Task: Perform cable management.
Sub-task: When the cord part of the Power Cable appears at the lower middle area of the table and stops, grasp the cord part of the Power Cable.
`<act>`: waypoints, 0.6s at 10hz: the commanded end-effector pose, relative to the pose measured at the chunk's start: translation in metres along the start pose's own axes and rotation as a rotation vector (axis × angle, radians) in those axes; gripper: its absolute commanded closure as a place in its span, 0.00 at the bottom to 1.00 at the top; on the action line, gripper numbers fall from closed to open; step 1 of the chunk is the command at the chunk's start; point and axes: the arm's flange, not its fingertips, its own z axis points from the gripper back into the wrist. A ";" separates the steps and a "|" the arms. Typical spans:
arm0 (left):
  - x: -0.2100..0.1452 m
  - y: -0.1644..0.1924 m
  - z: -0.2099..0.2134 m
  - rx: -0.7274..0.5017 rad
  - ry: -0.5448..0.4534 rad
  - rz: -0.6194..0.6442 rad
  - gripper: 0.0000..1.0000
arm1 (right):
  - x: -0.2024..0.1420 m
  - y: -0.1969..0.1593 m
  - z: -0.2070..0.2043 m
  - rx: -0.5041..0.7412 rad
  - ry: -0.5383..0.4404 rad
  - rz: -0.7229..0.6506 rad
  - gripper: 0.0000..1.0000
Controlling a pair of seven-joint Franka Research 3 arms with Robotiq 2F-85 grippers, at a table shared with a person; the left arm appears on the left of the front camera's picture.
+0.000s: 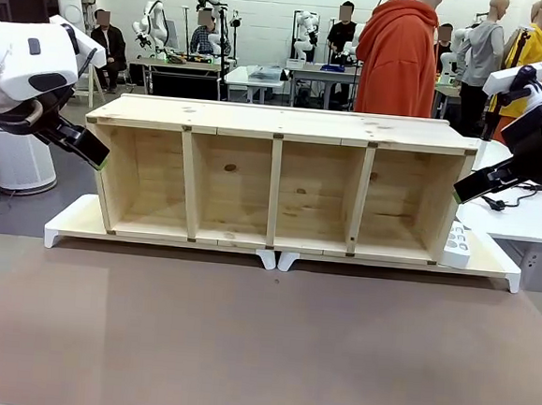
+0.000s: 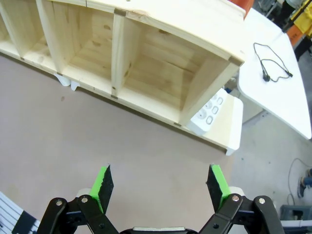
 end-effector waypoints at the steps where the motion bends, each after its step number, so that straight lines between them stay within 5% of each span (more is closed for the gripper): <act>1: 0.002 -0.001 -0.003 0.001 -0.010 -0.003 0.00 | 0.000 0.000 -0.002 -0.001 0.002 0.006 0.00; 6: 0.002 -0.001 -0.003 0.001 -0.010 -0.003 0.00 | 0.000 0.000 -0.002 -0.001 0.002 0.006 0.00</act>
